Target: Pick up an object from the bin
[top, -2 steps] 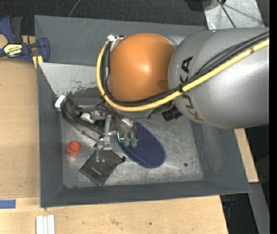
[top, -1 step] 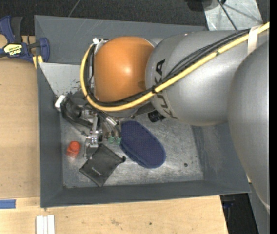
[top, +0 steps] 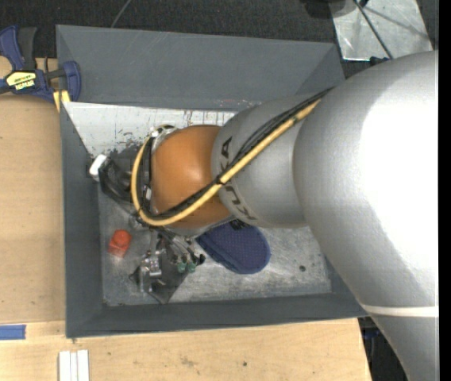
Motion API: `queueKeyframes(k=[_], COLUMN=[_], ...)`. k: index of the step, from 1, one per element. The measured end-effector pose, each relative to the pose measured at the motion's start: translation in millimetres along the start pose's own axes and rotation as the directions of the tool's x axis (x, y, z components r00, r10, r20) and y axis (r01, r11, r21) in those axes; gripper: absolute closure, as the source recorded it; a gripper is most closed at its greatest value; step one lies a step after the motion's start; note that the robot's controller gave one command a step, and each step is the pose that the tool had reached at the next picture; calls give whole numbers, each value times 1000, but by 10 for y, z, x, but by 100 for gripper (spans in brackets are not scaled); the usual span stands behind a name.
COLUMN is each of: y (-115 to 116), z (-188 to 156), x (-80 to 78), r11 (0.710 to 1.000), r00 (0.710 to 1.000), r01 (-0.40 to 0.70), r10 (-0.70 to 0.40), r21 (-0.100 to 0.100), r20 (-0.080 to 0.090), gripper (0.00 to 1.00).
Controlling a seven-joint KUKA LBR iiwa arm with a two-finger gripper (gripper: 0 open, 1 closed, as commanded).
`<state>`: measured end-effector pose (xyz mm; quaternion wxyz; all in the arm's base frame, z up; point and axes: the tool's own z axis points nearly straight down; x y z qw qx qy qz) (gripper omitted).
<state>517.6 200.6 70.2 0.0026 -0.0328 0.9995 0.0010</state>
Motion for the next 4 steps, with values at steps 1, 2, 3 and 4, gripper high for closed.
queueKeyframes(k=[1,2,3,4], y=[-466,-751,-770,-702], z=[-578,-25,-68,-1444], x=[-127,-154,-221,-502], r11=[999,978,976,985], r00=[999,978,976,985], r01=[-41,-210,-216,-173], r10=[41,210,216,173], r21=[2,-1,-6,-1], r20=[0,-9,16,7], gripper=[0,0,100,100])
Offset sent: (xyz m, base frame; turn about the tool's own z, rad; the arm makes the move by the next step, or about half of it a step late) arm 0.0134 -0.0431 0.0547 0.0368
